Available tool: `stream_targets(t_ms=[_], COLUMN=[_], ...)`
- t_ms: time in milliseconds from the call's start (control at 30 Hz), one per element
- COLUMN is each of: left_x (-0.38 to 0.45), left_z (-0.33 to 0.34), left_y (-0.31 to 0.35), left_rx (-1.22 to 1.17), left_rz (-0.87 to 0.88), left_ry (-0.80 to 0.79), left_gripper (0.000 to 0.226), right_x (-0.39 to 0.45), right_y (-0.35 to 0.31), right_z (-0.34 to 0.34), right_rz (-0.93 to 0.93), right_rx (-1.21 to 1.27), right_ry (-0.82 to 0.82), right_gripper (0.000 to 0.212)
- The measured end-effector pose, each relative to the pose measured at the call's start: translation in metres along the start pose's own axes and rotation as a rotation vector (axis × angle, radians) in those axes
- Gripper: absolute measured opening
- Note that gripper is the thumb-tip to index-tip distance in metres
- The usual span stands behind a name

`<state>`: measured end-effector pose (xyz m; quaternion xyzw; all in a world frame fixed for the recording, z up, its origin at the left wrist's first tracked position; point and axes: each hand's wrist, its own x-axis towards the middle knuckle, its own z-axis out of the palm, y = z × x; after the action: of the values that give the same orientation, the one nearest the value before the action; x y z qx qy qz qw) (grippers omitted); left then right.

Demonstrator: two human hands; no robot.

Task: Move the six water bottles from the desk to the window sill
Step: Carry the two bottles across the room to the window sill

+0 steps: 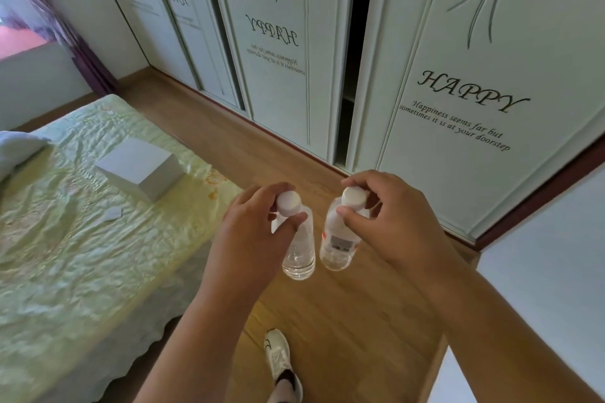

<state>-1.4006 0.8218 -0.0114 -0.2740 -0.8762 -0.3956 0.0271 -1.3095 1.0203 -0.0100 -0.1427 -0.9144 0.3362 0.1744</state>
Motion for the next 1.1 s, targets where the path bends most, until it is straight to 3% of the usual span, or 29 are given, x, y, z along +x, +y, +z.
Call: stream_targets(t_ms=[467, 1100], left_x=[0.169, 0.264], left_z=[-0.009, -0.017], left_y=[-0.064, -0.127], left_rx=[-0.034, 0.030], left_rz=[0.129, 0.023], left_ry=[-0.046, 0.009], left_gripper=[0.040, 0.038], right_x=[0.140, 0.289], right_y=[-0.027, -0.023], right_z=[0.038, 0.104], right_rz=[0.071, -0.045], right_rx=[-0.046, 0.035], right_ry=[0.072, -0.098], right_gripper=[0.032, 0.034])
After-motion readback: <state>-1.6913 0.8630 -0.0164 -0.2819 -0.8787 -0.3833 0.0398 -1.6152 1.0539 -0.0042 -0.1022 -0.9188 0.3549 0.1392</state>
